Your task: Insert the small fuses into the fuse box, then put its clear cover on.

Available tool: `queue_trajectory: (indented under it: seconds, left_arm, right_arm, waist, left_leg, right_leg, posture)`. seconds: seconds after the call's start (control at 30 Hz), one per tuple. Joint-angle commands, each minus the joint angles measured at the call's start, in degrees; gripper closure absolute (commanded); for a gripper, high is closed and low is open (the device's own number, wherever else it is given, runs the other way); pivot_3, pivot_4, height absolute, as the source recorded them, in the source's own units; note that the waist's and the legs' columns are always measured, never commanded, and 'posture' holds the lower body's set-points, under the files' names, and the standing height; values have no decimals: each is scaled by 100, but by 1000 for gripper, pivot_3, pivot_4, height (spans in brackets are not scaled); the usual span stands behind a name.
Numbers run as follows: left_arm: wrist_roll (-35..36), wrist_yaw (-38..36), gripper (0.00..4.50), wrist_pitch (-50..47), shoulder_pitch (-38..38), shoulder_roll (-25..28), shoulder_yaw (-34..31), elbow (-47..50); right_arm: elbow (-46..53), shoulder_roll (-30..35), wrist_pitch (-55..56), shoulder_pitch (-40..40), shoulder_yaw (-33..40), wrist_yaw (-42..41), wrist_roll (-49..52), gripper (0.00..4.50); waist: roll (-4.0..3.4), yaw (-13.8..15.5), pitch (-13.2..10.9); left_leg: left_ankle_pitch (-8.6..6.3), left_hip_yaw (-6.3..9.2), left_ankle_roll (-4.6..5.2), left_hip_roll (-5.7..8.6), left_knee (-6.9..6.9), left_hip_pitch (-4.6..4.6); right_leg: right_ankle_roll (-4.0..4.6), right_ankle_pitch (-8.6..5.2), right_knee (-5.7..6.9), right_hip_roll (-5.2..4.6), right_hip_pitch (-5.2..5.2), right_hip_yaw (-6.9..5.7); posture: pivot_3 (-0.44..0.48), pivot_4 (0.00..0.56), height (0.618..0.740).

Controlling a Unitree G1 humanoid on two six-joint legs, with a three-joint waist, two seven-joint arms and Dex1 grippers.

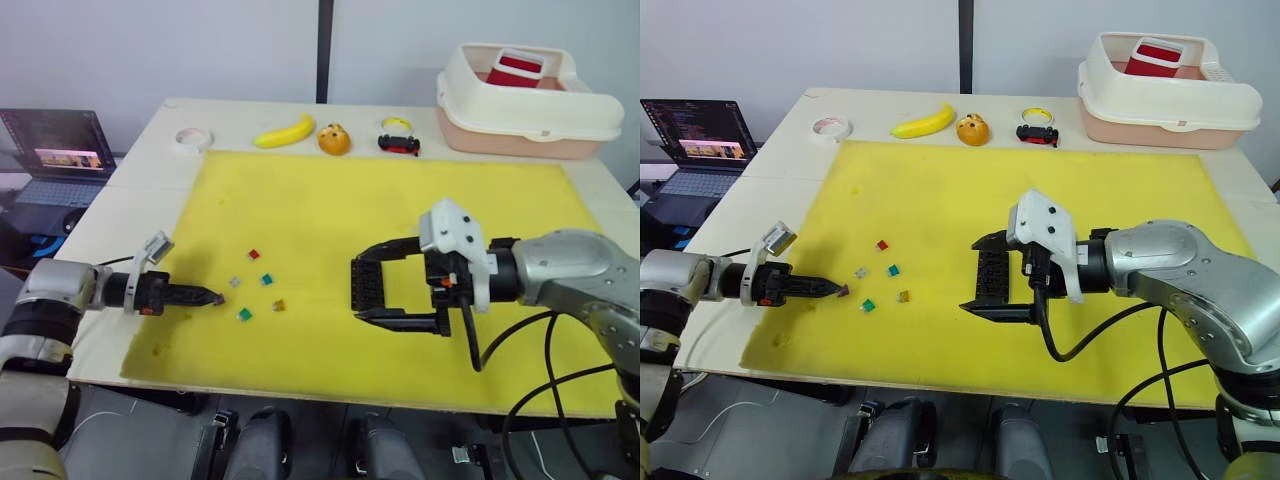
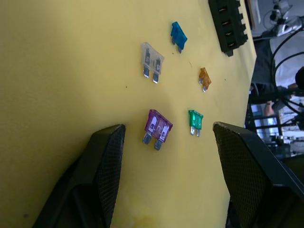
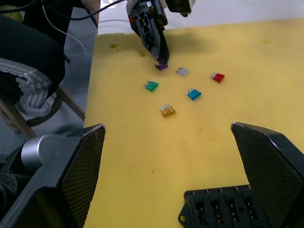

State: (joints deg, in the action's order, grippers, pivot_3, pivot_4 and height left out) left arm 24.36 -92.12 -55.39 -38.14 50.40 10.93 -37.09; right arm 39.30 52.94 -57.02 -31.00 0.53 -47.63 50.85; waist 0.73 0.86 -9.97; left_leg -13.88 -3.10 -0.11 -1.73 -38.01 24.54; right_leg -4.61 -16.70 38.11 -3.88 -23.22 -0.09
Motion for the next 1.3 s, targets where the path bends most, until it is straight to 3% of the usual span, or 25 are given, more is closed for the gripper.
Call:
queue_trajectory:
  seconds: [0.03, 0.83, 0.93, 1.3]
  left_arm:
    - [-77, 8, 1380, 118, -41, -124, -29, 13]
    - [-41, -37, 1380, 200, -26, -308, 86, 137]
    - [-82, -37, 2215, 264, -14, -308, 83, 118]
    - [-38, -38, 2215, 306, 20, -227, 55, 104]
  right_arm:
    - [152, 13, 5, -104, 145, 70, 138, 0]
    - [105, 145, 87, -24, 153, 95, 168, 0]
    - [84, 171, 91, -39, 145, 69, 161, 0]
    - [31, 170, 101, -60, 136, 31, 120, 0]
  waist:
    - [0, -1, 0]
    - [-2, -2, 1]
    - [-2, -9, 1]
    - [-4, -17, 2]
  left_leg:
    - [0, 1, 0, 1, 0, 0]
    - [0, 12, 1, 40, 7, 4]
    - [-1, 12, 0, 41, 11, 6]
    - [2, 17, 5, 43, 9, 68]
  right_leg:
    - [0, 0, 0, -2, 0, -1]
    - [5, -2, -14, -83, -2, -14]
    - [5, -3, -20, -88, -9, -16]
    - [5, -1, -22, -91, -43, -23]
  posture:
    - [0, 150, 740]
    - [0, 150, 740]
    - [0, 150, 740]
    - [0, 150, 740]
